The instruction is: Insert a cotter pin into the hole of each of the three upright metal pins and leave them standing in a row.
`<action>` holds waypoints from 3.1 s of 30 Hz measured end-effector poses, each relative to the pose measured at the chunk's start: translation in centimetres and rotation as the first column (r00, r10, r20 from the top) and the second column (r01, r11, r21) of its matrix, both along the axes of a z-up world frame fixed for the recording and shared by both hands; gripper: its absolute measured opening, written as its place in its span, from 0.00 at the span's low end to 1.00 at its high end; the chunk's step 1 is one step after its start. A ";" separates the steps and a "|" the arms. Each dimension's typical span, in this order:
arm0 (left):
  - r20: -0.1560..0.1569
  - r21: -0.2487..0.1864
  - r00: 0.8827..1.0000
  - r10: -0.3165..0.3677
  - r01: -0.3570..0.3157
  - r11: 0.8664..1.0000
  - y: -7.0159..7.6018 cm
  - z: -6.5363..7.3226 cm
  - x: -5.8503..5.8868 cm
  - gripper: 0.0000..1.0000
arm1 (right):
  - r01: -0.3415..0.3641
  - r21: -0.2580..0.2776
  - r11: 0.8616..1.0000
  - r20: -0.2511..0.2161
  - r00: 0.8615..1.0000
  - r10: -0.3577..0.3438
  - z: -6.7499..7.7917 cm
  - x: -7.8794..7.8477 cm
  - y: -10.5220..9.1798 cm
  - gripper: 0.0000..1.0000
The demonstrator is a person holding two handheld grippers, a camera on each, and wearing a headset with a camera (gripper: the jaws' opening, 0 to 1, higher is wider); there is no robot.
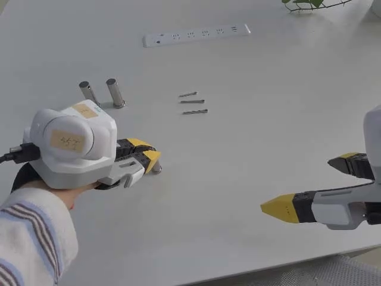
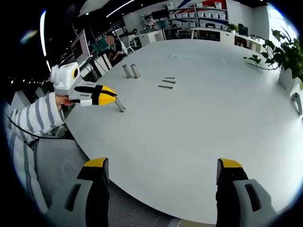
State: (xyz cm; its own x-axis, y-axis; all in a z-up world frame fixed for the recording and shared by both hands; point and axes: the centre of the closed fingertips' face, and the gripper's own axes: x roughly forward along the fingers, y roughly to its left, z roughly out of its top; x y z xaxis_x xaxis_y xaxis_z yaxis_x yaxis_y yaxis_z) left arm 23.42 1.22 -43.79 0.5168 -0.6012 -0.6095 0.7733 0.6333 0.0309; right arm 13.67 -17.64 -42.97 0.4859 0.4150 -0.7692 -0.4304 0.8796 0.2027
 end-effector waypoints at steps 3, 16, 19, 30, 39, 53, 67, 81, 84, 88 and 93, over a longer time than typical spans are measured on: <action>-0.002 -0.003 1.000 0.004 -0.004 1.000 0.0 -0.1 0.1 0.05 | -0.002 0.001 1.000 -0.002 1.000 0.002 0.0 0.0 0.1 0.93; 0.013 -0.034 1.000 0.021 -0.020 0.999 0.0 -0.1 0.3 0.06 | -0.001 0.001 1.000 -0.008 1.000 0.001 -0.4 0.0 0.1 0.94; 0.011 -0.036 1.000 0.022 -0.021 0.999 0.0 -0.1 0.2 0.06 | 0.001 0.003 1.000 -0.008 1.000 -0.001 -0.3 0.0 0.2 0.94; 0.011 -0.104 1.000 -0.005 0.006 0.995 0.2 0.8 -1.1 0.35 | 0.006 -0.004 1.000 -0.010 1.000 -0.006 -0.4 -0.1 -0.2 0.93; 0.017 -0.099 1.000 -0.020 0.022 0.995 2.6 1.2 -3.0 0.75 | 0.010 -0.016 1.000 -0.015 1.000 -0.010 -0.4 -0.4 -0.6 0.93; -0.083 -0.181 0.990 0.111 -0.124 0.976 5.2 -0.2 -4.5 0.99 | 0.025 -0.043 0.999 -0.016 1.000 -0.026 0.0 -0.6 -1.8 0.93; -0.178 -0.225 0.977 0.120 -0.159 0.961 5.4 -0.3 -6.5 0.99 | 0.012 -0.061 0.998 -0.009 1.000 -0.012 0.5 -0.5 -1.8 0.93; -0.206 -0.205 0.971 0.118 -0.161 0.965 5.4 -0.8 -7.8 0.99 | -0.032 -0.086 0.996 -0.046 0.999 0.028 -0.1 0.3 -2.2 0.93; -0.212 -0.212 0.969 0.128 -0.173 0.962 5.3 -1.0 -7.7 0.99 | -0.040 -0.095 0.995 -0.038 0.999 0.037 0.3 1.2 -2.3 0.93; -0.230 -0.215 0.964 0.131 -0.182 0.959 5.2 -1.3 -7.8 0.99 | -0.043 -0.115 0.992 -0.030 0.999 0.040 0.5 2.6 -2.5 0.91; -0.221 -0.234 0.962 0.158 -0.209 0.949 5.3 -1.3 -7.5 0.99 | -0.064 -0.148 0.987 -0.042 0.997 0.059 0.7 4.2 -2.6 0.90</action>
